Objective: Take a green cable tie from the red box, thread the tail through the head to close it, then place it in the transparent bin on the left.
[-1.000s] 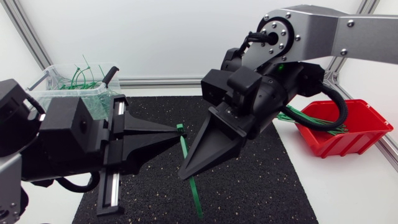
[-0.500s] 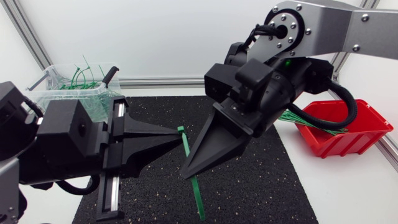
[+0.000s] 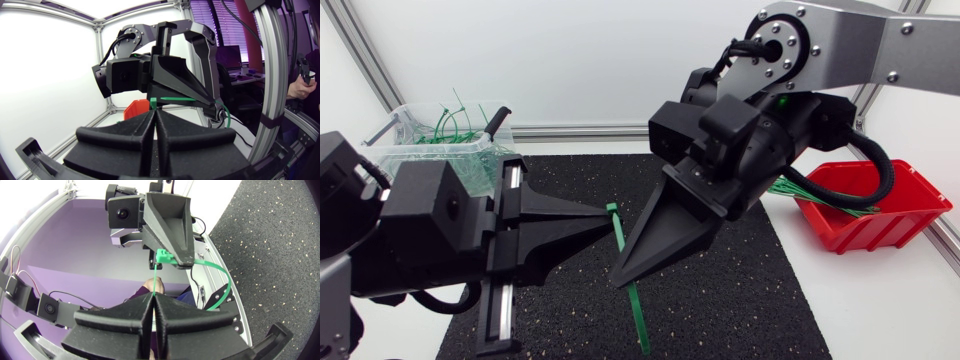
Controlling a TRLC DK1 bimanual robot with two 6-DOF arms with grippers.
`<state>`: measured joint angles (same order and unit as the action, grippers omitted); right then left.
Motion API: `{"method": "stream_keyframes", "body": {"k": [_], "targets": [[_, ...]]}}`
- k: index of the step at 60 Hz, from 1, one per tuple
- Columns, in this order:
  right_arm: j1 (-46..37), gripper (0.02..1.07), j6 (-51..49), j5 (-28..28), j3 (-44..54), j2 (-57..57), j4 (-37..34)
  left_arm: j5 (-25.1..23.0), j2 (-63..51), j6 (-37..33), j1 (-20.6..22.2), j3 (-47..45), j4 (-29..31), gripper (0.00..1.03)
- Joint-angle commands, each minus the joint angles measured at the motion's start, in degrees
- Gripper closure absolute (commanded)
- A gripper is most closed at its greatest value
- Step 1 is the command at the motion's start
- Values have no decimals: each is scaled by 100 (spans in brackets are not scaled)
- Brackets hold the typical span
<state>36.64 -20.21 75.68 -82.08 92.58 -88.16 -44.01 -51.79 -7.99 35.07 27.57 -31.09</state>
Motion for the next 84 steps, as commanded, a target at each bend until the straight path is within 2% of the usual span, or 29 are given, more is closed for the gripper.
{"method": "stream_keyframes", "body": {"k": [1,84], "targets": [[-8,101,-141,61,-80,50,-61,33,-33,-36,61,-156,-37,100],[-61,101,-300,105,-53,156,-70,42,187,-10,97,-164,33,100]]}}
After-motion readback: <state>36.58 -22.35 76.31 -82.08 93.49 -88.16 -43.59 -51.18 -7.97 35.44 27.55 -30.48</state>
